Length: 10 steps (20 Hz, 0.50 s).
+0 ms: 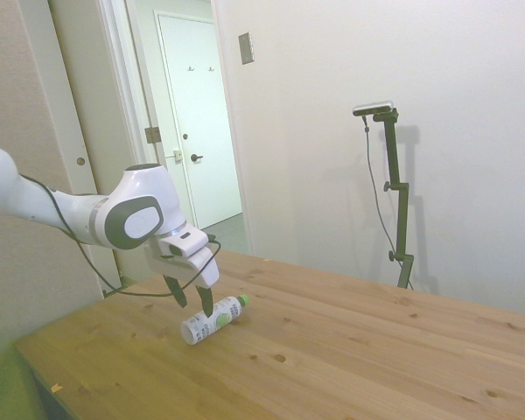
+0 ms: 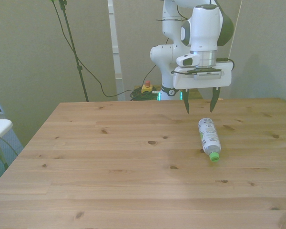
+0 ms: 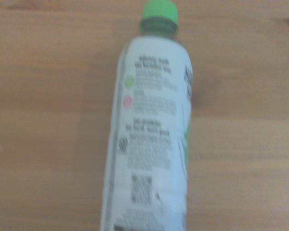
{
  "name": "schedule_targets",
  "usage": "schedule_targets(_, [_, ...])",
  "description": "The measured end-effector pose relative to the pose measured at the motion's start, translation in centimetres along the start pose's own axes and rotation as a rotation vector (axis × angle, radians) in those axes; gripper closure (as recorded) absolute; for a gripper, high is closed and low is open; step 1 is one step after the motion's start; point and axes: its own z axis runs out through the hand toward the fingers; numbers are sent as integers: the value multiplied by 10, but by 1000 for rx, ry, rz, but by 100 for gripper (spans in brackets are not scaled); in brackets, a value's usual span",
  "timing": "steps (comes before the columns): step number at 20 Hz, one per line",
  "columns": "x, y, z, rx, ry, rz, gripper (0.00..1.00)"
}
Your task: Stand the water bottle
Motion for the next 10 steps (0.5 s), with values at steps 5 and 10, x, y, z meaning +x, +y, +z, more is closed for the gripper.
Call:
schedule_targets(5, [38,-36,14,10,32,86,0])
schedule_targets(10, [68,-62,40,6,35,149,0])
